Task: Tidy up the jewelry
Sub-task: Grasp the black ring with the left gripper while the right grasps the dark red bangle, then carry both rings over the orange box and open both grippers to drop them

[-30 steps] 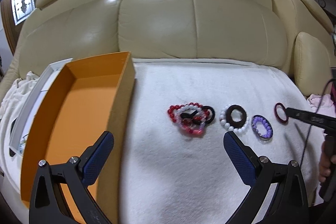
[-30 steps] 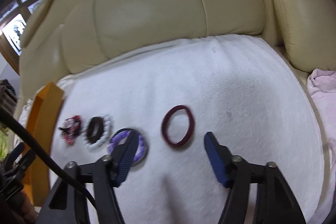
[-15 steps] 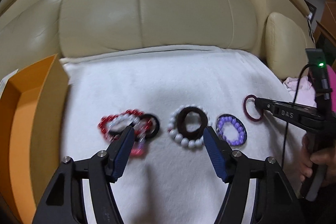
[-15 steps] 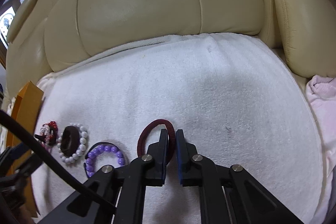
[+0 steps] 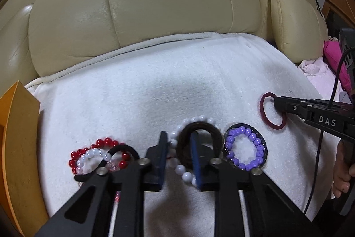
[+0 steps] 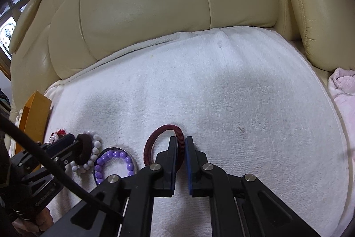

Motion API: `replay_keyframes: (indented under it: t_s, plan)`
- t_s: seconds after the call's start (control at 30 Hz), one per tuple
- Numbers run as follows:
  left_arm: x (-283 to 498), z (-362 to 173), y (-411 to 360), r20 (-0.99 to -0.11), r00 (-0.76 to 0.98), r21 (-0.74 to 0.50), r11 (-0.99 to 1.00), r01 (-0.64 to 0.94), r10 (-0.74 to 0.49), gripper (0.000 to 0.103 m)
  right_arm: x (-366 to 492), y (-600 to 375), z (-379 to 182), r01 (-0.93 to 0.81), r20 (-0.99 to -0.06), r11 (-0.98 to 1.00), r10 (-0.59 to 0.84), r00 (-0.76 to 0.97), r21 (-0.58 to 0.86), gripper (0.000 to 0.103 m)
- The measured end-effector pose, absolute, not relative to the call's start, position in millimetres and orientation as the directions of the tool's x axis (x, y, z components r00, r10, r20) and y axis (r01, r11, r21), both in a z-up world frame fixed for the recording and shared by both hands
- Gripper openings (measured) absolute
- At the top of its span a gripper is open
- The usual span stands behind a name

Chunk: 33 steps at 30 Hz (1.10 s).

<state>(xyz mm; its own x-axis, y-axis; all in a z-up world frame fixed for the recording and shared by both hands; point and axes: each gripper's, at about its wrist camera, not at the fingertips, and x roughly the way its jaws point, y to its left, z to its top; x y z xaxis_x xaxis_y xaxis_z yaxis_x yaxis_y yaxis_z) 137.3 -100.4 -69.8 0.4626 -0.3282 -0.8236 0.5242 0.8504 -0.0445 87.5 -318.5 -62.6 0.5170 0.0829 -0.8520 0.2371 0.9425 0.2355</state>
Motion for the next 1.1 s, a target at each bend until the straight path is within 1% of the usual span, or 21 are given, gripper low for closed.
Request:
replay_keyframes:
  t_s: [0.1, 0.17, 0.43, 0.57, 0.73, 0.9, 1.03, 1.1]
  plan:
    - [134.3, -69.6, -106.3, -0.813, 0.478, -0.027, 0.842, 0.539, -0.333, 0.016, 86.5, -319.0, -61.1, 0.236, -0.846, 0.942, 0.083, 0.526, 0.240, 0.008]
    - [133.0, -67.3, -107.5, -0.807, 0.487, -0.025, 0.843, 0.538, -0.335, 0.010, 85.4, -319.7, -58.5, 0.235, -0.840, 0.940, 0.086, 0.535, 0.246, 0.008]
    - [119.9, -46.9, -91.9, -0.763, 0.515, -0.068, 0.840, 0.538, -0.391, 0.009, 73.3, -322.1, -39.3, 0.217, -0.796, 0.928, 0.121, 0.593, 0.303, 0.008]
    - [115.5, -35.4, -80.1, -0.729, 0.516, -0.129, 0.831, 0.541, -0.449, 0.009, 70.0, -313.6, -31.8, 0.189, -0.771, 0.924, 0.150, 0.618, 0.332, 0.008]
    - [107.3, -16.0, -58.9, -0.688, 0.551, -0.169, 0.842, 0.511, -0.473, 0.009, 69.4, -299.1, -21.7, 0.128, -0.727, 0.923, 0.194, 0.659, 0.363, 0.008]
    - [92.0, 13.4, -13.6, -0.637, 0.642, -0.166, 0.890, 0.426, -0.426, 0.009, 73.2, -267.1, -10.3, 0.040, -0.673, 0.922, 0.251, 0.695, 0.385, 0.008]
    - [77.6, 30.3, 36.1, -0.614, 0.715, -0.161, 0.940, 0.301, -0.334, 0.009, 76.4, -228.3, -3.9, -0.039, -0.648, 0.915, 0.314, 0.694, 0.402, 0.008]
    - [74.9, 35.1, 63.1, -0.605, 0.739, -0.177, 0.955, 0.237, -0.296, 0.009, 76.2, -202.4, -0.9, -0.085, -0.641, 0.916, 0.339, 0.689, 0.392, 0.008]
